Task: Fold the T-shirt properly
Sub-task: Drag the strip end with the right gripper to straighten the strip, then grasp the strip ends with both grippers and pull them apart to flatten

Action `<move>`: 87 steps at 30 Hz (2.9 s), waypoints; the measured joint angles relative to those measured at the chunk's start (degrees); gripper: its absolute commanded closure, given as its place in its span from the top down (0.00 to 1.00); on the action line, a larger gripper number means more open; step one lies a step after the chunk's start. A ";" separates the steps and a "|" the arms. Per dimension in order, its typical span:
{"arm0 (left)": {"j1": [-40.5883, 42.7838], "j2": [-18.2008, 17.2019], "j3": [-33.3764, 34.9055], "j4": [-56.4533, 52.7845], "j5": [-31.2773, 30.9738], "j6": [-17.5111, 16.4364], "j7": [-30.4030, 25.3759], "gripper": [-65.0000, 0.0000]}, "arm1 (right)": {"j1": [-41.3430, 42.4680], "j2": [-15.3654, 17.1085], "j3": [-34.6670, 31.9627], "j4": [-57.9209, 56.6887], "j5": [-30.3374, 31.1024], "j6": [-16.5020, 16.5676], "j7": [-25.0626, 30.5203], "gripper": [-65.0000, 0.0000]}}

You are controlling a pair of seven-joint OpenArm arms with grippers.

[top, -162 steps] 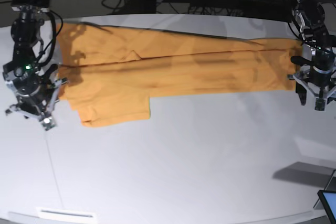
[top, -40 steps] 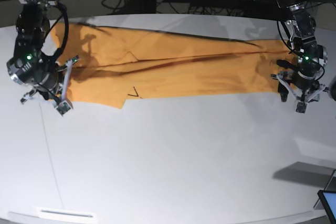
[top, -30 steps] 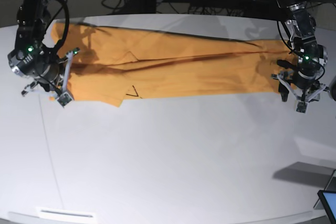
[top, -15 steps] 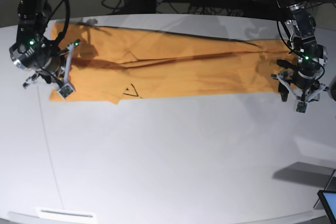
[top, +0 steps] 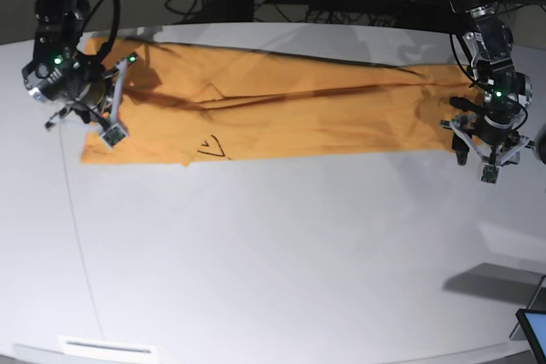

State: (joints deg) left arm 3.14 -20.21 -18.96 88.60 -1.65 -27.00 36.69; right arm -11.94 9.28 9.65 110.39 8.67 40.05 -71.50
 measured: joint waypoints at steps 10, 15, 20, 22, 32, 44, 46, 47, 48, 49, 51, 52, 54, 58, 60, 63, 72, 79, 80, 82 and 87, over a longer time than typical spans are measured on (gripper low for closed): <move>0.02 -0.20 0.00 0.00 0.02 0.00 0.02 0.54 | -0.66 0.02 0.42 -4.24 0.04 -0.04 3.37 0.21; 0.02 -0.26 0.00 0.00 0.00 0.00 0.02 0.54 | -0.63 0.02 0.46 -4.28 -0.02 -0.17 3.52 0.33; 0.02 -0.26 0.00 0.00 -0.02 0.00 0.00 0.54 | -0.66 0.92 0.76 -4.35 0.46 -0.15 3.76 0.33; 0.00 -0.26 0.00 0.00 0.00 0.00 0.02 0.54 | -0.66 1.77 1.62 -4.46 0.63 -0.13 3.69 0.33; -2.40 -0.20 0.04 -2.60 0.13 -0.20 -0.15 0.54 | -1.07 5.33 3.13 -4.35 -0.09 -0.02 2.43 0.51; -3.50 -0.28 0.00 -3.23 0.15 -0.17 0.13 0.55 | -0.17 7.67 2.99 -1.27 0.00 0.00 2.64 0.53; -3.61 -0.26 0.00 -3.23 0.11 -0.20 -0.02 0.55 | 0.63 8.17 3.13 -1.27 -0.22 -0.02 2.71 0.53; -3.61 -0.24 0.00 -3.23 0.09 -0.20 0.00 0.55 | 0.83 8.50 3.08 -1.27 0.02 0.00 3.08 0.53; -3.58 -0.24 0.00 -3.23 0.13 -0.20 0.02 0.55 | 0.98 9.01 3.08 -1.27 0.09 0.04 3.78 0.53; -3.58 -0.31 0.00 -3.23 0.13 -0.20 0.04 0.55 | 1.14 9.64 3.08 -1.27 0.04 -0.66 4.79 0.53; -3.61 -0.22 0.00 -3.08 0.11 -0.20 0.04 0.55 | 1.64 10.27 3.08 -1.27 -0.26 -3.61 6.14 0.53; -3.61 -0.02 0.00 -2.69 -0.13 -0.20 0.13 0.55 | 1.79 10.45 3.08 -1.27 -0.15 -3.69 6.16 0.53; -3.61 0.17 0.02 -1.75 -0.31 -0.26 0.00 0.55 | 2.25 10.38 3.08 -1.27 -0.17 -4.07 6.10 0.53; -3.56 0.04 0.00 0.61 -0.26 -0.20 0.15 0.55 | 2.69 10.40 3.08 -1.27 -0.02 -4.09 6.27 0.53; -3.61 0.07 0.00 1.33 -0.33 -0.22 -0.07 0.55 | 2.60 10.40 3.08 -1.27 -0.02 -4.09 6.27 0.52; -2.75 0.13 0.00 3.30 -0.22 -0.20 0.37 0.54 | 2.69 10.34 3.08 -1.27 -0.02 -4.09 6.29 0.52; 5.07 5.46 -0.02 20.02 -5.92 -2.38 0.00 0.17 | 2.64 6.12 3.08 1.92 -0.02 -3.93 6.38 0.00; 11.17 5.49 -0.46 20.35 -8.31 -2.08 0.24 0.00 | -0.11 2.56 3.45 2.32 -0.46 -0.11 9.51 0.00; 12.13 5.57 -0.35 20.94 -8.33 -2.38 0.26 0.00 | -1.38 1.95 3.45 2.38 -0.22 -0.04 11.65 0.00; 13.60 5.53 -0.15 22.36 -8.55 -2.36 0.17 0.00 | -3.50 1.01 3.19 2.38 0.17 0.04 13.68 0.00; 16.46 8.04 -0.02 23.85 -8.55 -2.05 -4.92 0.00 | -4.90 0.44 3.08 2.38 0.00 0.02 14.71 0.00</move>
State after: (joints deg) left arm 19.59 -12.16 -18.98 112.44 -10.20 -29.06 31.77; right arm -16.84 9.72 12.73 112.77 8.67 40.07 -56.80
